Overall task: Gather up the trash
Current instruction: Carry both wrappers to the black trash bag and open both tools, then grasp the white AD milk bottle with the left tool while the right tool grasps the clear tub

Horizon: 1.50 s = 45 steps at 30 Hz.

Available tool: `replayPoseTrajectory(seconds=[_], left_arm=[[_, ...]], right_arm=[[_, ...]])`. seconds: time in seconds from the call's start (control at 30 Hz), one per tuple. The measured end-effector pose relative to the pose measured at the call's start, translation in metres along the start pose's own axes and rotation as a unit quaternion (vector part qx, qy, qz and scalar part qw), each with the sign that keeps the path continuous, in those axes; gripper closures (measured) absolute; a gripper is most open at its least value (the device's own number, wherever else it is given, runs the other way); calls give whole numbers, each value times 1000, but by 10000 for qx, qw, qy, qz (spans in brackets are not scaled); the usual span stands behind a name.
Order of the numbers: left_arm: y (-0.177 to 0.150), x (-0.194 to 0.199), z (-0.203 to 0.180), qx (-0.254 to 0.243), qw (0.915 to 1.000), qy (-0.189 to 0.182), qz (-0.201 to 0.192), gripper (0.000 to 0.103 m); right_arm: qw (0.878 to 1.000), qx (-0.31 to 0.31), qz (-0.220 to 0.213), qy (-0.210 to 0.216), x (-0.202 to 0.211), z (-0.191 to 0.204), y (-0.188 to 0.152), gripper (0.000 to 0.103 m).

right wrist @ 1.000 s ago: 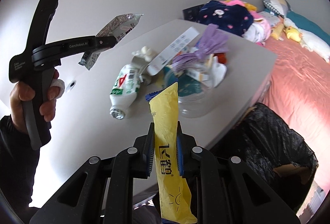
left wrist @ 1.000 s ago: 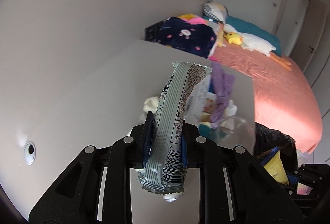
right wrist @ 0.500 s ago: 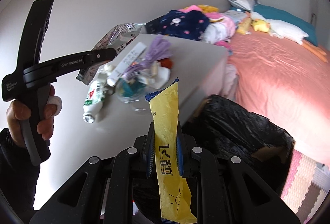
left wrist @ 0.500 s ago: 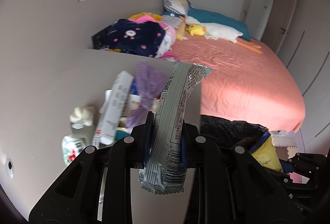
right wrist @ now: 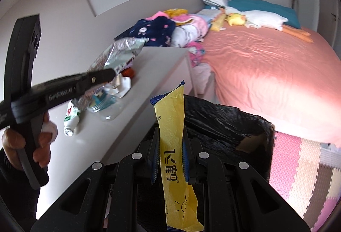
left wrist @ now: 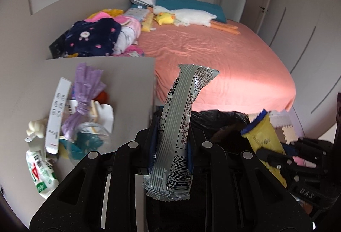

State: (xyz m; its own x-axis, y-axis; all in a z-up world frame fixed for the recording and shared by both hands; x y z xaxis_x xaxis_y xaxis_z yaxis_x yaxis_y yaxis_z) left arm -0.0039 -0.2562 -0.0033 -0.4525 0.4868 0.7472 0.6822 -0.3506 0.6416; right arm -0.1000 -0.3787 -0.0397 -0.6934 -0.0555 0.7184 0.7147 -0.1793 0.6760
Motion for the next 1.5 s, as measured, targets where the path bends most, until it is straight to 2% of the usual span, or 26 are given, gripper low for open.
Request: replayPoseTrajectory(seconds=[0.07,0.1,0.13,0.17,0.2,0.23,0.3,0.4,0.53,1.1,1.5], left_arm=[[-6,-8,-10,-157,9995,-162,198,80],[-9,-12,-13,-248,9988,-271,331,69],[-14,-18,-18,-385,9975,-299,506,54],[-19,-23,-23,-530,9964,-256,610,16],[-24,-22,-25,-631,9960,-253,584,6],[-29,-21,-29,-775,9953,-278,503,6],[-38,-24,-33,-839,9941,-347,596,6],[-42,-28,-29,-651,9943,-450,714,6],[-44,-29,-19,-475,9952,-413,744,6],[-45,-16,29,-82,9980,138,612,6],[-57,1,83,436,9959,582,547,6]], right_arm=[[9999,-170,-21,-10,2,-9,-1,84],[9997,-258,-52,1,3,-13,-2,83],[9989,-449,-134,-39,7,-20,-3,71],[9980,-570,-215,-166,10,-24,-3,43],[9968,-674,-309,-309,14,-29,-2,32],[9950,-785,-428,-444,19,-34,-2,27],[9915,-985,-585,-618,25,-43,0,27],[9889,-1099,-685,-727,29,-50,1,27],[9883,-1114,-714,-761,29,-52,2,27],[9951,-779,-495,-342,-2,-16,16,27],[9993,-284,-235,81,-34,37,30,27]])
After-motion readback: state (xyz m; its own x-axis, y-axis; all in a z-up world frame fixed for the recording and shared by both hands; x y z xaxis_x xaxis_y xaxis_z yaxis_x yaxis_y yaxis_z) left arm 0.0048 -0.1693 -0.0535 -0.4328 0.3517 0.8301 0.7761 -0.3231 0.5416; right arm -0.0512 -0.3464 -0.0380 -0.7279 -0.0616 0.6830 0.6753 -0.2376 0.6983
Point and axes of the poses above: each gripper's, at about its wrist camera, not at the fingertips, and x roughly against the way its jaws point, z to its left, y to its top, the point moved 3 cm from there along -x, roughly the way its jaws point, and after that the axes turned 7 degrees about x, right-handed, at the moved point
